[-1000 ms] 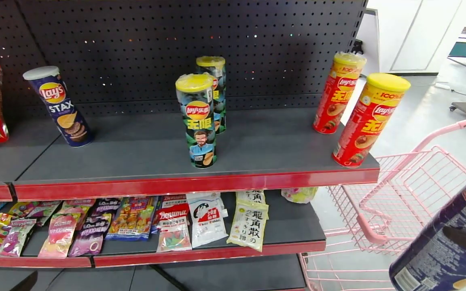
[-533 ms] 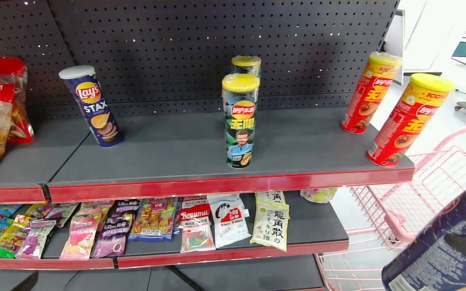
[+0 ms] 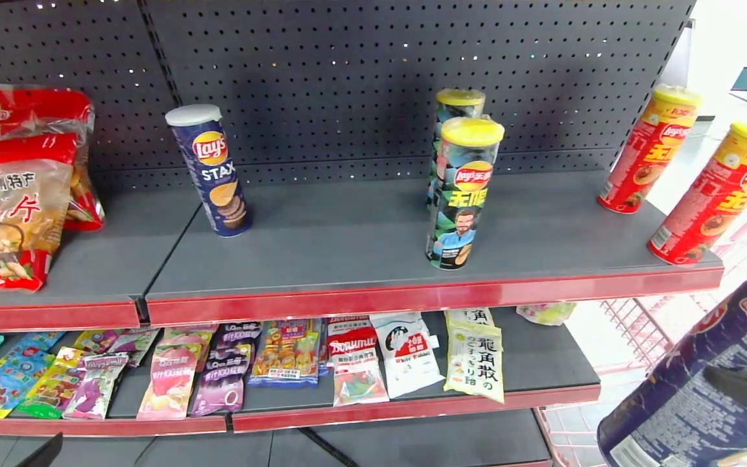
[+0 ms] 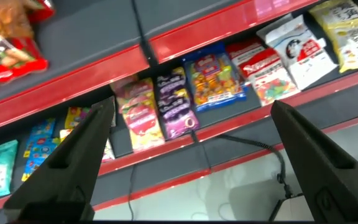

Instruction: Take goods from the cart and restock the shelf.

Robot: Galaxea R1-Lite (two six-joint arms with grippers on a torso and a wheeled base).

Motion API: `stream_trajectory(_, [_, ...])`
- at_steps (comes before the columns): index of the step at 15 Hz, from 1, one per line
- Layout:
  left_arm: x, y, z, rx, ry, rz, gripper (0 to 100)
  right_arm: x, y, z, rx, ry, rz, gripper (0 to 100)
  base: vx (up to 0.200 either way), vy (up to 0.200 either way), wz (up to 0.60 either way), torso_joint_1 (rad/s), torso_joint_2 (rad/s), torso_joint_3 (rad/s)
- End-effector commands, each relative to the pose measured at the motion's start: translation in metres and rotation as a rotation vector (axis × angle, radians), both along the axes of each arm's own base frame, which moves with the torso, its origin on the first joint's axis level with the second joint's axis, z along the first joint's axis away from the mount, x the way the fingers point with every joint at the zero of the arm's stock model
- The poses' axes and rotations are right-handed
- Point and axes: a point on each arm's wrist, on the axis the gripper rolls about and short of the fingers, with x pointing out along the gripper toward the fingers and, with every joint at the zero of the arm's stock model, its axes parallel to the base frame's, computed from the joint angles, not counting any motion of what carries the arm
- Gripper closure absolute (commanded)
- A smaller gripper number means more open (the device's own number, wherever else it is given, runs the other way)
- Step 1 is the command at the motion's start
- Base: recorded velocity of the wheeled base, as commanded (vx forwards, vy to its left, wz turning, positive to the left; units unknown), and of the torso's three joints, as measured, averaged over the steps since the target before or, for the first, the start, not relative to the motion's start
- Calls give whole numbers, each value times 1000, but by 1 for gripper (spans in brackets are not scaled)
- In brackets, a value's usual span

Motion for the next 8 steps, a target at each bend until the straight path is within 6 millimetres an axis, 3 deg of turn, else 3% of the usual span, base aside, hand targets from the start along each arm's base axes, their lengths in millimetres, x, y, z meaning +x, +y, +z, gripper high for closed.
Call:
stream_trajectory(1, [0, 0, 0, 0, 1, 1, 0, 3, 2, -1, -7, 11, 4, 100, 0, 200, 0, 2, 2, 2])
stream_trajectory(8, [0, 0, 0, 13, 2, -2, 0, 4, 3, -2, -10, 18, 9, 100, 0, 200, 0, 2, 0, 0])
